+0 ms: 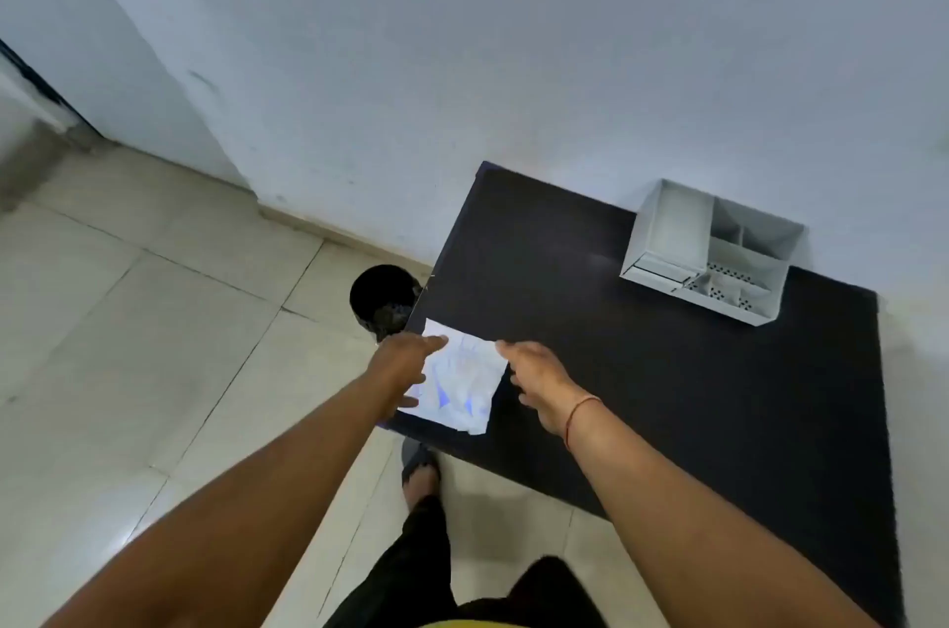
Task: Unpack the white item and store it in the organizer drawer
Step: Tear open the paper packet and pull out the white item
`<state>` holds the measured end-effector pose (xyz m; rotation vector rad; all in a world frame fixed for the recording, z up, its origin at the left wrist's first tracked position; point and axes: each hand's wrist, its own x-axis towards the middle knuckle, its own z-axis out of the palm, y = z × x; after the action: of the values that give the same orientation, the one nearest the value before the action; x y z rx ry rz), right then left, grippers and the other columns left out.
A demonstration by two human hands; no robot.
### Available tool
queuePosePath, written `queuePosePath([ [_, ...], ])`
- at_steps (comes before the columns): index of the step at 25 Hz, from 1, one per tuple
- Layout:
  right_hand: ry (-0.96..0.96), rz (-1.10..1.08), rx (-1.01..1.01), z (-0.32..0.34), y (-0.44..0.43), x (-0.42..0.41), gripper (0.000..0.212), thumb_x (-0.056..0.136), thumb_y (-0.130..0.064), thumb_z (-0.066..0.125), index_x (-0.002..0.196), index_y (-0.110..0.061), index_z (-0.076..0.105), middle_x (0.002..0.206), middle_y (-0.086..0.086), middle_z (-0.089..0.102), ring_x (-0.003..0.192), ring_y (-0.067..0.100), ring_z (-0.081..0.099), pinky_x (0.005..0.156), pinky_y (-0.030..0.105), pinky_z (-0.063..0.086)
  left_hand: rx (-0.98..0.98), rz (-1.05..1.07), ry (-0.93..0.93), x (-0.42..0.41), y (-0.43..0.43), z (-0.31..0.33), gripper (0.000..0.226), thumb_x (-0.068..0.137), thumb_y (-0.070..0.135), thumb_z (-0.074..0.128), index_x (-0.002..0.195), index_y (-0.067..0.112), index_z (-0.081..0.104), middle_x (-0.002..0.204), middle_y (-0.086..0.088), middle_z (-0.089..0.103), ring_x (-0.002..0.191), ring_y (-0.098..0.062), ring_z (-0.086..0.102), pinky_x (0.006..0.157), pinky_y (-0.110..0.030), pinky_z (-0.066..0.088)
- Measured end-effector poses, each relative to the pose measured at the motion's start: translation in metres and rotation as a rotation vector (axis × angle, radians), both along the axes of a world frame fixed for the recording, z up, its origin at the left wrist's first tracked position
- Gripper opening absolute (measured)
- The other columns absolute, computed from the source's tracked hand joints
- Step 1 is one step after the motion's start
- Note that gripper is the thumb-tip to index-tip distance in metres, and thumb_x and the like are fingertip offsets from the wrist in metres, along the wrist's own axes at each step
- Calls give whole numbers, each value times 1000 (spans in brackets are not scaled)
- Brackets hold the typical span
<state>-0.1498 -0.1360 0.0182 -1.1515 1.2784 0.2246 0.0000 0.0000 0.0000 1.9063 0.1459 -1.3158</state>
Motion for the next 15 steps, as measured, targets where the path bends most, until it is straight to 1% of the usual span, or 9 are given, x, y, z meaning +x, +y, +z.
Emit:
queuePosePath([
  [2,64,-91,87,-21,5,12,22,101,-29,65,117,-14,61,111,3,67,94,20,61,82,33,48,84,-8,76,2,-2,-18,49,95,46,72,133,19,58,134,-9,61,109,-28,64,89,-50,56],
  [4,93,-152,123,-46,15,13,10,98,-14,69,106,-11,64,92,0,68,78,15,63,63,29,47,106,-26,136,-5,5,-39,54,94,46,72,138,20,57,137,-9,62,116,-31,62,97,-55,55],
  [5,98,-187,118,-55,19,17,8,96,-8,71,101,-10,65,91,2,71,76,16,66,60,29,49,114,-19,155,-3,5,-43,55,93,47,71,140,20,57,138,-9,63,120,-31,62,102,-58,54],
  [6,97,-211,100,-62,22,19,10,93,-5,73,101,-9,68,96,6,76,79,20,72,62,30,55,115,-4,169,2,4,-45,56,93,48,71,140,20,58,140,-10,63,122,-31,63,105,-59,52],
  [8,64,-168,35,-68,19,27,19,89,-7,74,108,-10,73,112,14,80,92,27,77,79,43,65,85,33,253,11,-1,-39,63,93,57,70,143,20,57,144,-12,62,127,-33,62,109,-60,51],
  [10,13,58,-231,-52,8,30,19,92,-14,70,110,-13,74,110,9,78,97,23,74,87,43,63,19,114,382,21,-11,-30,79,89,71,67,144,15,57,146,-16,62,129,-39,64,108,-59,53],
  [12,-81,409,-731,-19,-6,25,17,91,-18,66,106,-16,73,100,2,69,93,18,63,82,37,57,-140,182,524,31,-26,-12,86,87,75,65,135,3,64,138,-24,70,125,-45,69,109,-62,53],
  [13,-141,570,-920,3,-11,20,20,90,-20,65,108,-19,74,100,1,66,96,17,59,84,33,52,-235,218,573,32,-35,0,79,91,69,64,132,1,68,133,-26,73,122,-46,70,111,-63,51],
  [15,-206,805,-1030,40,-21,8,27,90,-27,67,116,-27,75,111,-5,64,109,13,55,96,30,46,-359,269,609,31,-55,23,55,101,45,61,134,2,70,126,-24,77,111,-43,74,107,-59,53],
])
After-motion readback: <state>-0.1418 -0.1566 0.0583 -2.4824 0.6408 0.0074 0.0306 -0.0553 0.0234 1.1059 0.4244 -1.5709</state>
